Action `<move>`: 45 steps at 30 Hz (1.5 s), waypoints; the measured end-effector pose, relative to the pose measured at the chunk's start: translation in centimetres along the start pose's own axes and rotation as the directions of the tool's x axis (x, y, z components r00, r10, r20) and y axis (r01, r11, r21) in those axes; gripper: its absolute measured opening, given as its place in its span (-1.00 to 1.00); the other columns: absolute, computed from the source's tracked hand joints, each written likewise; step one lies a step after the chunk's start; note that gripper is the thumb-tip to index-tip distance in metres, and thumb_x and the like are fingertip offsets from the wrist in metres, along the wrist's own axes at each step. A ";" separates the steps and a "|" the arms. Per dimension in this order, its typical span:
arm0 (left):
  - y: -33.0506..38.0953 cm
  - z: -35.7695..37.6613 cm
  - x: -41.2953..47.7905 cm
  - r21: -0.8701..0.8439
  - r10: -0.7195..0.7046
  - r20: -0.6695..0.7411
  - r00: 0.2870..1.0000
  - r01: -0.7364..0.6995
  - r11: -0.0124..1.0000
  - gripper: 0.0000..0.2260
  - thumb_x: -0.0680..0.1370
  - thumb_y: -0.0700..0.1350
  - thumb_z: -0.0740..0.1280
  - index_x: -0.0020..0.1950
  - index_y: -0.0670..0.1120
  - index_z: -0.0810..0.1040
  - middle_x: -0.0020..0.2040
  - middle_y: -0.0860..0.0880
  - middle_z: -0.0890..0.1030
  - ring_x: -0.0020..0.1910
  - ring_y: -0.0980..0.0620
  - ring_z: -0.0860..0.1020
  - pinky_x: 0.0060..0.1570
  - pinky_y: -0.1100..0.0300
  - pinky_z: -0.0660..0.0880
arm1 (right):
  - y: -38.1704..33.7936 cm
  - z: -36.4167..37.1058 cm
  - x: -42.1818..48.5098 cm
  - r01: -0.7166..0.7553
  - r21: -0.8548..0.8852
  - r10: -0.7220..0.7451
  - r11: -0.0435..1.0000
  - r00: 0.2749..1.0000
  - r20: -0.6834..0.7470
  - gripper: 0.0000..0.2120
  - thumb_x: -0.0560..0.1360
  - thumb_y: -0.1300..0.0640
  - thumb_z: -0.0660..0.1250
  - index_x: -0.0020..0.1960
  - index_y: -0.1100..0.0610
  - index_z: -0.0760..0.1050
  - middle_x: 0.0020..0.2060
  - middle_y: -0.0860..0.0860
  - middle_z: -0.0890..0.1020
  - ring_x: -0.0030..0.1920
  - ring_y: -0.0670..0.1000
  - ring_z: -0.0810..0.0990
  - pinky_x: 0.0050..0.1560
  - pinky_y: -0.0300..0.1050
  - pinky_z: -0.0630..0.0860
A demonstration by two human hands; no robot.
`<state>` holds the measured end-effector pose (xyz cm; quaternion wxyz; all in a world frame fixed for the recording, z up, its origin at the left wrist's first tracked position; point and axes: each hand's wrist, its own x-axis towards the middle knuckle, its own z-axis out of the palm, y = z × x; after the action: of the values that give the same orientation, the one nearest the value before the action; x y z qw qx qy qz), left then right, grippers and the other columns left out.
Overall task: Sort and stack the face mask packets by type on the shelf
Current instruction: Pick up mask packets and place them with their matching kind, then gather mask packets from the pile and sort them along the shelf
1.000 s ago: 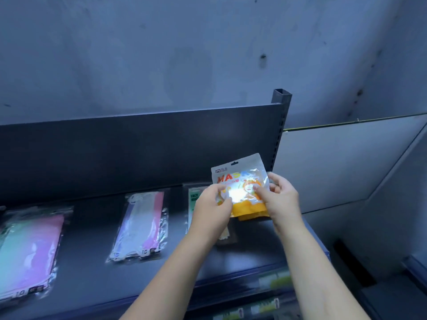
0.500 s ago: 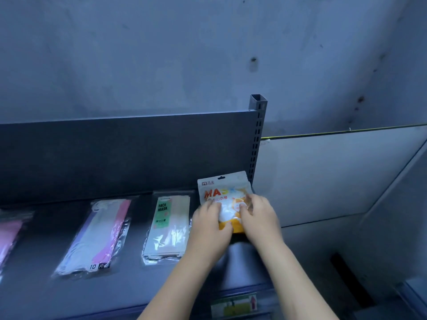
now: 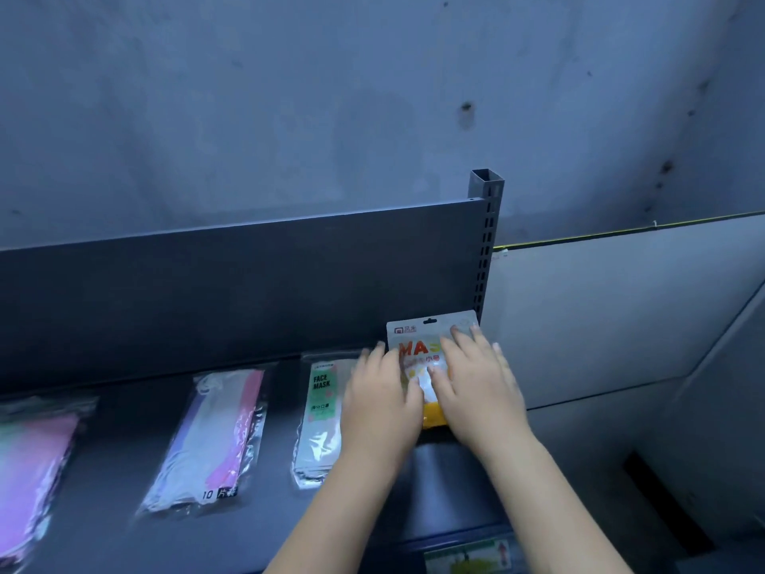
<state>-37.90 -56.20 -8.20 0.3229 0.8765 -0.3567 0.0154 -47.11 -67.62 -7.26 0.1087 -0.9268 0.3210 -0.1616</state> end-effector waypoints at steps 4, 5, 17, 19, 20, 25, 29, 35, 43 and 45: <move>-2.2 -2.3 -0.2 0.053 -0.001 0.018 1.000 0.000 0.999 -0.42 0.59 0.14 0.08 0.52 -0.11 0.45 0.62 -0.08 0.36 0.64 -0.14 0.21 0.59 -0.05 0.18 | -3.5 0.4 -0.4 0.000 0.047 -0.002 0.999 0.999 0.035 -0.46 0.71 -0.14 0.04 0.63 0.06 0.27 0.64 -0.03 0.28 0.70 0.04 0.00 0.66 0.08 0.00; -2.9 -3.0 -0.3 0.093 0.013 0.027 1.000 -0.016 0.996 -0.42 0.62 0.15 0.08 0.57 -0.09 0.39 0.65 -0.05 0.29 0.67 -0.10 0.14 0.61 -0.02 0.12 | -4.5 0.5 -0.6 -0.001 0.050 -0.001 0.999 0.999 0.041 -0.45 0.72 -0.14 0.06 0.64 0.05 0.25 0.65 -0.04 0.27 0.70 0.03 -0.01 0.66 0.08 0.00; -13.6 -11.5 -3.5 0.243 -0.004 0.044 0.999 -0.007 0.970 -0.21 0.54 0.28 -0.21 0.66 -0.06 0.25 0.69 -0.01 0.19 0.69 -0.04 0.06 0.62 -0.04 0.01 | -17.1 4.3 -3.7 -0.007 0.054 0.003 0.998 0.997 0.076 -0.36 0.72 -0.20 -0.02 0.71 0.05 0.05 0.71 -0.05 0.08 0.70 0.00 -0.09 0.66 0.05 -0.07; -15.2 -12.4 -4.2 0.317 -0.018 0.014 1.000 0.013 0.948 -0.29 0.59 0.23 -0.11 0.59 -0.11 0.38 0.63 -0.08 0.35 0.64 -0.11 0.23 0.58 -0.11 0.16 | -18.6 5.0 -4.2 -0.002 0.070 -0.004 0.998 0.996 0.085 -0.35 0.71 -0.21 -0.02 0.71 0.06 0.05 0.71 -0.04 0.08 0.70 0.00 -0.09 0.66 0.06 -0.08; -15.8 -13.0 -4.5 0.348 -0.026 -0.006 1.000 0.026 0.937 -0.32 0.60 0.21 -0.07 0.56 -0.13 0.43 0.60 -0.11 0.40 0.61 -0.14 0.31 0.55 -0.13 0.23 | -19.3 5.3 -4.4 0.001 0.075 -0.008 0.997 0.996 0.088 -0.35 0.71 -0.21 -0.01 0.71 0.06 0.05 0.71 -0.04 0.09 0.70 0.00 -0.09 0.67 0.06 -0.09; -18.1 -15.1 -5.1 0.391 -0.141 0.006 0.990 0.128 0.911 -0.18 0.53 0.27 -0.32 0.69 -0.07 0.16 0.70 -0.03 0.15 0.69 -0.06 0.08 0.62 -0.06 0.04 | -22.0 6.1 -4.4 0.040 0.111 -0.052 0.993 0.993 0.107 -0.33 0.70 -0.22 -0.02 0.71 0.07 0.02 0.70 -0.04 0.10 0.70 0.00 -0.09 0.67 0.05 -0.07; -19.6 -16.8 -5.1 0.440 -0.173 -0.022 0.985 0.165 0.883 -0.30 0.64 0.25 -0.19 0.70 -0.06 0.13 0.71 -0.01 0.12 0.70 -0.04 0.02 0.64 -0.06 -0.04 | -24.0 6.6 -3.9 0.075 0.155 -0.094 0.985 0.989 0.118 -0.33 0.70 -0.22 -0.03 0.71 0.07 0.03 0.70 -0.04 0.10 0.70 0.00 -0.09 0.67 0.05 -0.04; -21.8 -20.7 -5.0 0.452 -0.180 -0.074 0.981 0.194 0.871 -0.19 0.54 0.28 -0.28 0.67 -0.07 0.22 0.69 -0.03 0.20 0.69 -0.06 0.07 0.63 -0.09 -0.01 | -28.3 7.0 -3.3 0.116 0.207 -0.144 0.971 0.982 0.123 -0.33 0.71 -0.23 -0.03 0.72 0.06 0.01 0.71 -0.05 0.06 0.70 -0.01 -0.13 0.68 0.05 -0.06; -30.0 -28.1 -6.1 0.392 -0.246 -0.150 0.958 0.285 0.875 -0.41 0.71 0.21 -0.01 0.67 -0.06 0.20 0.70 -0.01 0.16 0.69 -0.01 0.06 0.63 -0.02 -0.03 | -38.3 9.3 -4.1 0.199 0.257 -0.232 0.946 0.967 0.104 -0.34 0.71 -0.22 0.01 0.71 0.07 0.05 0.70 -0.03 0.10 0.70 0.01 -0.12 0.67 0.05 -0.05; -33.2 -30.5 -6.7 0.378 -0.262 -0.149 0.954 0.300 0.876 -0.43 0.72 0.18 0.02 0.68 -0.05 0.20 0.71 0.01 0.14 0.69 0.00 0.04 0.64 -0.02 -0.05 | -41.9 10.4 -4.8 0.203 0.284 -0.242 0.937 0.964 0.111 -0.34 0.71 -0.22 0.01 0.71 0.07 0.04 0.71 -0.05 0.08 0.70 -0.01 -0.13 0.67 0.05 -0.06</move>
<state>-15.58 -16.70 -4.19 0.1537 0.9643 -0.1996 0.0812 -23.39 -31.27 -5.15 0.2380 -0.9429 0.1802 -0.1479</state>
